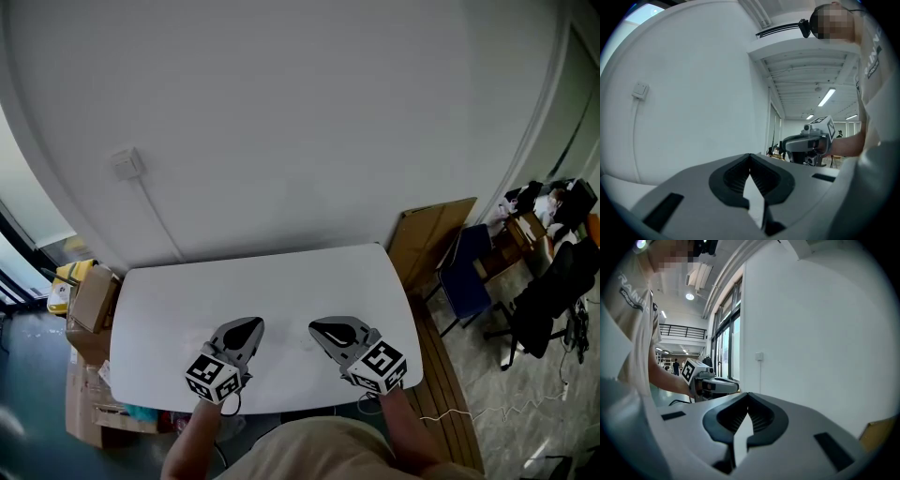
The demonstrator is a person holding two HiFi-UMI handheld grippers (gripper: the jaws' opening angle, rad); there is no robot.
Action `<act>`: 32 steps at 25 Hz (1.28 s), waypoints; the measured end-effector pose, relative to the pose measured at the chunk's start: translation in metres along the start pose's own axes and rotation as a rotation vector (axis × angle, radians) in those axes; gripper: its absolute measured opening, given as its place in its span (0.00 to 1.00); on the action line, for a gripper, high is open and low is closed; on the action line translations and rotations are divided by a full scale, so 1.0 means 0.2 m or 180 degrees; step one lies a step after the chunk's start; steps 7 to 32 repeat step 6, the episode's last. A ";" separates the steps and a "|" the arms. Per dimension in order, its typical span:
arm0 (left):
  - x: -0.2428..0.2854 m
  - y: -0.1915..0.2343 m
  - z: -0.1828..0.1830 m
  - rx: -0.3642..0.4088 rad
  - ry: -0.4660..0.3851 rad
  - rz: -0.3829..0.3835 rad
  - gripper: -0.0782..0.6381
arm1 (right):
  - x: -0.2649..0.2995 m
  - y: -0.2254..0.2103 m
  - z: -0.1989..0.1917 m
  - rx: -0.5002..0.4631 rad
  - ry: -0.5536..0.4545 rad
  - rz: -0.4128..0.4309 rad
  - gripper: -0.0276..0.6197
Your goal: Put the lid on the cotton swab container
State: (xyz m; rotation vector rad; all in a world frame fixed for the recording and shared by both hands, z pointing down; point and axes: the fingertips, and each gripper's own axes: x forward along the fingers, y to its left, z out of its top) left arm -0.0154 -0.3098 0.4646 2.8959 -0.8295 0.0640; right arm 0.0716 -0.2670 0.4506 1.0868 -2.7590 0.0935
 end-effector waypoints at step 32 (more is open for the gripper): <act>0.00 -0.02 -0.02 -0.0023 0.0005 0.0000 0.13 | -0.01 0.01 -0.01 -0.0019 0.0018 0.0003 0.07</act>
